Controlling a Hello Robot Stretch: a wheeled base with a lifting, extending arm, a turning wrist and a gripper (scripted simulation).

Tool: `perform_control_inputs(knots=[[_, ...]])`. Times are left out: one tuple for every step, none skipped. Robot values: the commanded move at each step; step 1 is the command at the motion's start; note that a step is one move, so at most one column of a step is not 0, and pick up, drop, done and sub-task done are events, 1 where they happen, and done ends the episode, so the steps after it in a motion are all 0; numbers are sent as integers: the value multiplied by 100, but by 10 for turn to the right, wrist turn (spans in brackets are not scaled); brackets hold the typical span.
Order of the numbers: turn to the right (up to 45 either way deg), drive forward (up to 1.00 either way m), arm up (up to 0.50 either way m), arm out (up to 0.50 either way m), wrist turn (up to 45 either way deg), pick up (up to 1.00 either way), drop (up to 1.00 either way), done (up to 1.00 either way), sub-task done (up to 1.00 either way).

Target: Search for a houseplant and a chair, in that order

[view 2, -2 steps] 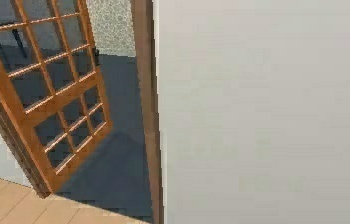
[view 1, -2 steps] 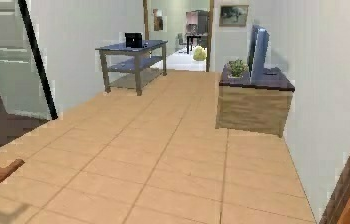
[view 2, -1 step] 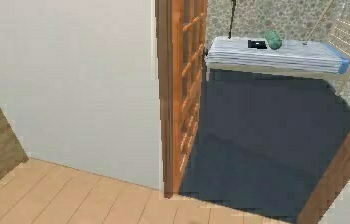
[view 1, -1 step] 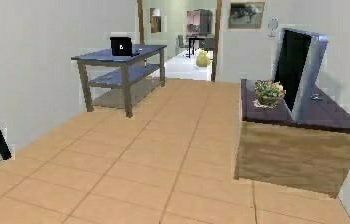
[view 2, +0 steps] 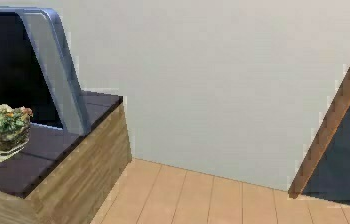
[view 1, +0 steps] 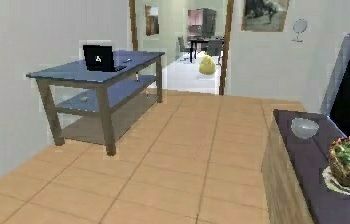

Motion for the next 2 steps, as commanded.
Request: perform_control_inputs(knots=[[60, 0, 0, 0, 0, 0, 0, 0, 0], [0, 50, 0, 0, 0, 0, 0, 0, 0]])
